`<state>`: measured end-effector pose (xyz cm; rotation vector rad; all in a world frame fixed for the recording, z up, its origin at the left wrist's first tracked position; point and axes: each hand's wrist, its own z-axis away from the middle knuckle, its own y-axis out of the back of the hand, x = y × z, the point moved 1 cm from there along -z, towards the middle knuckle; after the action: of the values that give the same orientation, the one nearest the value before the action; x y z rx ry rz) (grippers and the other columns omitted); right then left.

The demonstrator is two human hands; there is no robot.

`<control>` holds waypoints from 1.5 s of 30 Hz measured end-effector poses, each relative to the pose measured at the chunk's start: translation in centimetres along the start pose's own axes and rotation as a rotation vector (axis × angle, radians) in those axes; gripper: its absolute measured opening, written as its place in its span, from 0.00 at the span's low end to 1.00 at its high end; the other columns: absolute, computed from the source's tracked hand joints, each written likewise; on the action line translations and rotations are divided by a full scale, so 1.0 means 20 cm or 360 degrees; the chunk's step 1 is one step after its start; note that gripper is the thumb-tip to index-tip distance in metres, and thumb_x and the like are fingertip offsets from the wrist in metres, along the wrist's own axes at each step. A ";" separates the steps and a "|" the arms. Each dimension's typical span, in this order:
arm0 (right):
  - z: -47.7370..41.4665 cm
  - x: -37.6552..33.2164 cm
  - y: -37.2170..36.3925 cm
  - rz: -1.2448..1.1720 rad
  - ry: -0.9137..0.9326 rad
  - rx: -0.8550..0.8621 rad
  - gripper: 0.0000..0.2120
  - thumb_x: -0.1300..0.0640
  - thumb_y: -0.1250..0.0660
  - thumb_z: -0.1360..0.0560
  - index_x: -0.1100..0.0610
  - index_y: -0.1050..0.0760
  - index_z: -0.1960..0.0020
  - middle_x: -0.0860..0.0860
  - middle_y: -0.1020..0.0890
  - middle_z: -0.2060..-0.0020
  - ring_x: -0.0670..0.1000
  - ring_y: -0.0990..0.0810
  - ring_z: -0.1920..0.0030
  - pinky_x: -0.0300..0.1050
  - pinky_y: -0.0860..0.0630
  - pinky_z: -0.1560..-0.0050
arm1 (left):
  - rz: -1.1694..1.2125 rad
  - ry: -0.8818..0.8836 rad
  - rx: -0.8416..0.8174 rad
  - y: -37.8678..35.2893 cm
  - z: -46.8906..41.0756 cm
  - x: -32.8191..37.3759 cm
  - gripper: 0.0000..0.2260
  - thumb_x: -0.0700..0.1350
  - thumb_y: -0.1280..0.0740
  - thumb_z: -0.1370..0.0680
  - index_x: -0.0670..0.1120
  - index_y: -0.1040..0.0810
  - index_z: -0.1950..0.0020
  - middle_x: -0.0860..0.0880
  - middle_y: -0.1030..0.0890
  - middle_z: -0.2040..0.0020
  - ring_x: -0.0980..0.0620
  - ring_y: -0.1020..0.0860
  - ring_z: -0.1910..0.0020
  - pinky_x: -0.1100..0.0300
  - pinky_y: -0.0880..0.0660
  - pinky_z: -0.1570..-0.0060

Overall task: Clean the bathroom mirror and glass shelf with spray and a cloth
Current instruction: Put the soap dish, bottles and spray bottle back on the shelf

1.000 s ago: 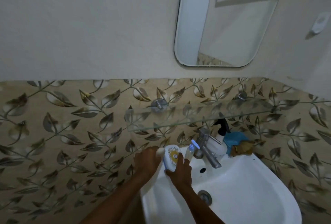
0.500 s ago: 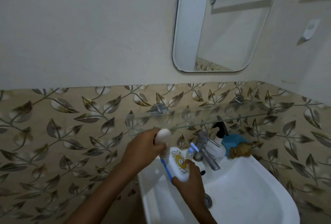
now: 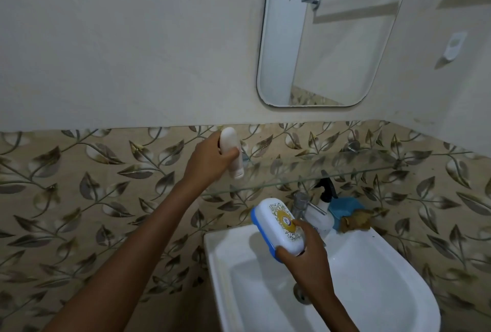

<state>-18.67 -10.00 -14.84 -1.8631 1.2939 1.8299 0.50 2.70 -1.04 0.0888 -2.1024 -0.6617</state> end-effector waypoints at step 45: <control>-0.53 -0.37 -0.16 0.0715 0.0309 0.0475 0.37 0.40 0.31 0.34 0.51 0.38 0.30 0.55 0.30 0.35 0.57 0.33 0.36 0.53 0.39 0.37 | 0.0056 0.0215 -0.0018 0.01 0.00 -0.09 0.42 0.44 0.29 0.30 0.52 0.53 0.25 0.42 0.34 0.29 0.40 0.29 0.37 0.43 0.27 0.41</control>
<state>-7.89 -12.34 -7.56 -1.7188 2.0654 1.5423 1.61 3.40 -2.24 0.0880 -1.9659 -0.6290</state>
